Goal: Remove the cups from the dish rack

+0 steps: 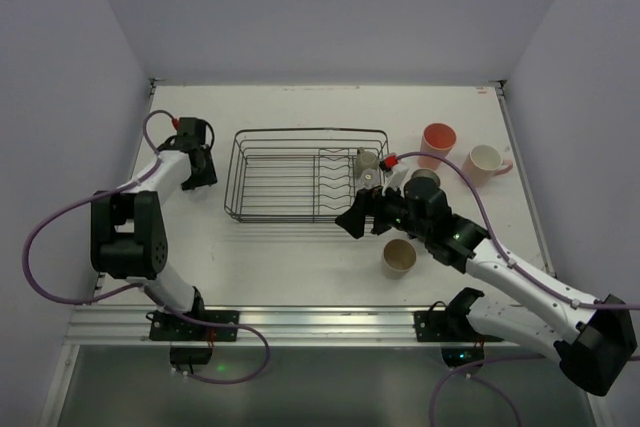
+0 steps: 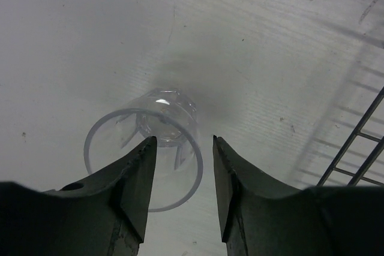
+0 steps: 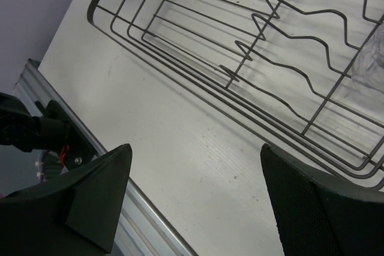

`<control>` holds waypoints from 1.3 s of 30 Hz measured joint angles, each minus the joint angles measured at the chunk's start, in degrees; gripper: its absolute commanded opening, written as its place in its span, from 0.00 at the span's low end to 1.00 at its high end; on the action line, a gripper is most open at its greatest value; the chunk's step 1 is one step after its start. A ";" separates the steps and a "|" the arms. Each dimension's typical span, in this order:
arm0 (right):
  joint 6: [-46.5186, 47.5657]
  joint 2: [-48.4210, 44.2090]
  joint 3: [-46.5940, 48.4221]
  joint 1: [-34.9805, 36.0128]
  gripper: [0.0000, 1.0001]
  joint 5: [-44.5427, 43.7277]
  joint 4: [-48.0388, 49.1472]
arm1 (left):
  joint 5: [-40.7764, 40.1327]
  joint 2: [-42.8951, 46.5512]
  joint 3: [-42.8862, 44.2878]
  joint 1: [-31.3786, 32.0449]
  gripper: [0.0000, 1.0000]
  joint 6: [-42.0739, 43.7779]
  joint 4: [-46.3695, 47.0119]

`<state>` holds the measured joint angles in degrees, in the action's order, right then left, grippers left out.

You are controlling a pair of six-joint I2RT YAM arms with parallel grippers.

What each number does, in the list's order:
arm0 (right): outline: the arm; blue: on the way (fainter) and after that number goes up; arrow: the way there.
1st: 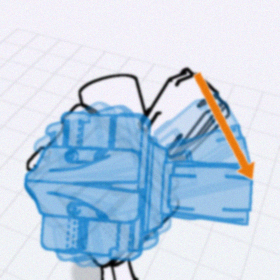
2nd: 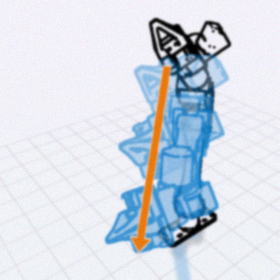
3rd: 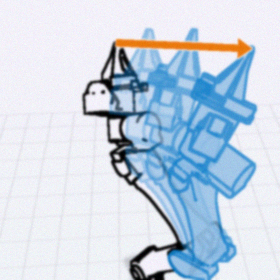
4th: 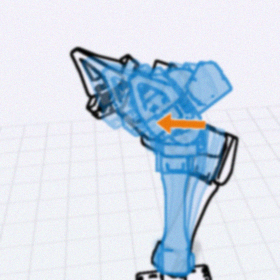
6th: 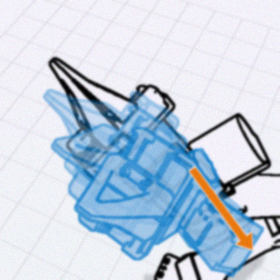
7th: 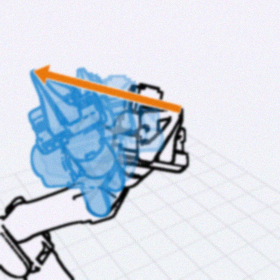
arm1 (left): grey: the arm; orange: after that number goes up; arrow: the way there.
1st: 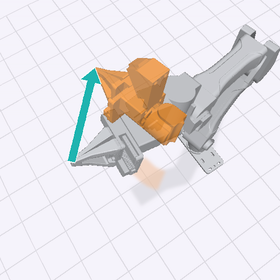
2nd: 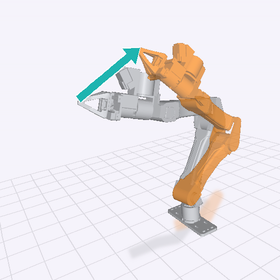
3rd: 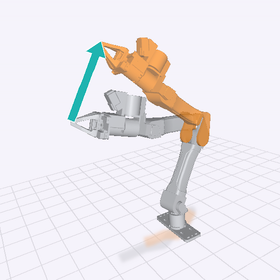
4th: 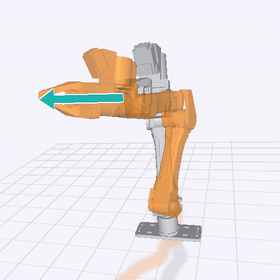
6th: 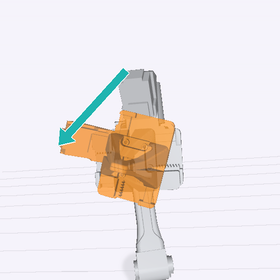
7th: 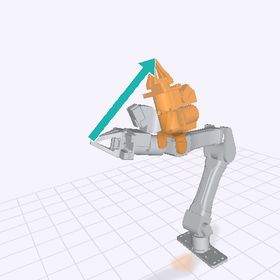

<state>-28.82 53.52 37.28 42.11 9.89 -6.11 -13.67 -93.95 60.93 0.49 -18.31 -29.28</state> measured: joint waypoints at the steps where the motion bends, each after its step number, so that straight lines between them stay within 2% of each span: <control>1: 0.17 0.13 0.04 0.00 0.89 -0.50 -0.42 | 0.02 0.00 -0.35 -0.04 0.48 -0.02 -0.02; 4: 0.72 0.72 0.72 0.02 0.82 -3.23 -2.62 | 0.48 0.81 -0.74 -0.07 0.59 0.00 -0.07; 6: 1.22 1.44 2.12 0.00 0.68 -5.38 -4.74 | 1.62 3.06 -0.79 -0.07 0.71 0.00 0.09; 8: 1.75 2.95 4.57 0.00 0.60 -8.13 -7.04 | 3.91 6.99 -0.85 -0.09 0.82 -0.50 0.92; 11: 2.25 6.29 9.07 0.00 0.56 -12.26 -10.16 | 7.72 14.69 -0.87 0.33 0.89 -0.83 3.43; 13: 2.75 8.83 11.78 -0.07 0.52 -15.41 -11.50 | 9.94 20.46 -0.87 1.29 0.91 -1.01 5.18; 15: 3.32 11.23 14.19 -0.52 0.52 -18.43 -13.35 | 12.37 25.70 -1.20 2.80 0.91 -1.05 7.21; 19: 4.70 16.83 18.25 -3.08 0.68 -22.60 -15.61 | 18.49 35.80 -6.36 5.51 0.92 -1.20 11.98; 22: 6.03 21.77 20.63 -4.94 0.75 -24.55 -16.94 | 25.05 42.34 -12.48 6.60 0.95 -1.62 14.49; 29: 7.93 33.79 26.86 -6.21 0.75 -27.45 -19.65 | 39.30 51.39 -24.13 7.96 1.00 -2.47 18.40; 39: 8.28 42.66 33.42 -6.27 0.66 -30.05 -21.29 | 45.00 52.92 -25.79 8.70 1.00 -2.08 21.11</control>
<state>-20.53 96.18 70.70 35.83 -20.16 -27.40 31.33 -41.04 35.14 9.19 -20.38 -8.16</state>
